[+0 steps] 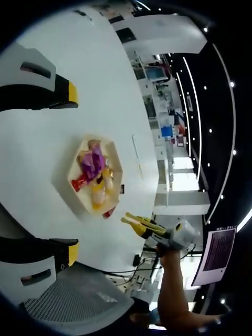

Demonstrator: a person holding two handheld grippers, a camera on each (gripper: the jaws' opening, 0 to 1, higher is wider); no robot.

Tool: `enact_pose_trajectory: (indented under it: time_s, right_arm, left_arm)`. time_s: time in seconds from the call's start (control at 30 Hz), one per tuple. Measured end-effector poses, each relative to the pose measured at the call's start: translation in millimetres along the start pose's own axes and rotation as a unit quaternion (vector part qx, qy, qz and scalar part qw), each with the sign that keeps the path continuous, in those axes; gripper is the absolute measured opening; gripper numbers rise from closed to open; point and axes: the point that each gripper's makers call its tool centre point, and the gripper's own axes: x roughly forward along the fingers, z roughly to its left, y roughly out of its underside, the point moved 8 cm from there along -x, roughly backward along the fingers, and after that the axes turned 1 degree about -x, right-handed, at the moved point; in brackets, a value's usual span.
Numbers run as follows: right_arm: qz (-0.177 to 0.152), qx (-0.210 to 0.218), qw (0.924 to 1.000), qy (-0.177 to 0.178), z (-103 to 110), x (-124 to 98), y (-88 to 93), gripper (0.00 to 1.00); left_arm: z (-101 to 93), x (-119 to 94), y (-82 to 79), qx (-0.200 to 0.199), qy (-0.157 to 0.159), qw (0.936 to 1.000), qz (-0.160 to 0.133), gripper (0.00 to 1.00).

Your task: Place the target food into the container with the food tongs after gripping and lifting it, then release it inside without dropping or visibly crushing the food.

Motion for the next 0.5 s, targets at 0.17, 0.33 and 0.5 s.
enact_pose_trajectory:
  time_s: [0.17,0.33,0.5]
  right_arm:
    - [0.028,-0.003,0.9996,0.008,-3.6,-3.3,21.7,0.24]
    - [0.049,-0.018,0.9986,0.001,-1.4,-0.1,24.7,0.24]
    - [0.054,-0.025,0.9982,-0.005,0.4,9.4,20.7,0.24]
  left_arm:
    - [-1.3,0.5,0.2,0.002,0.004,1.0,0.002,1.0]
    - [-1.3,0.7,0.9,0.004,0.005,1.0,0.004,1.0]
    - [-1.7,1.0,1.6,0.008,0.005,0.9999,0.009,1.0]
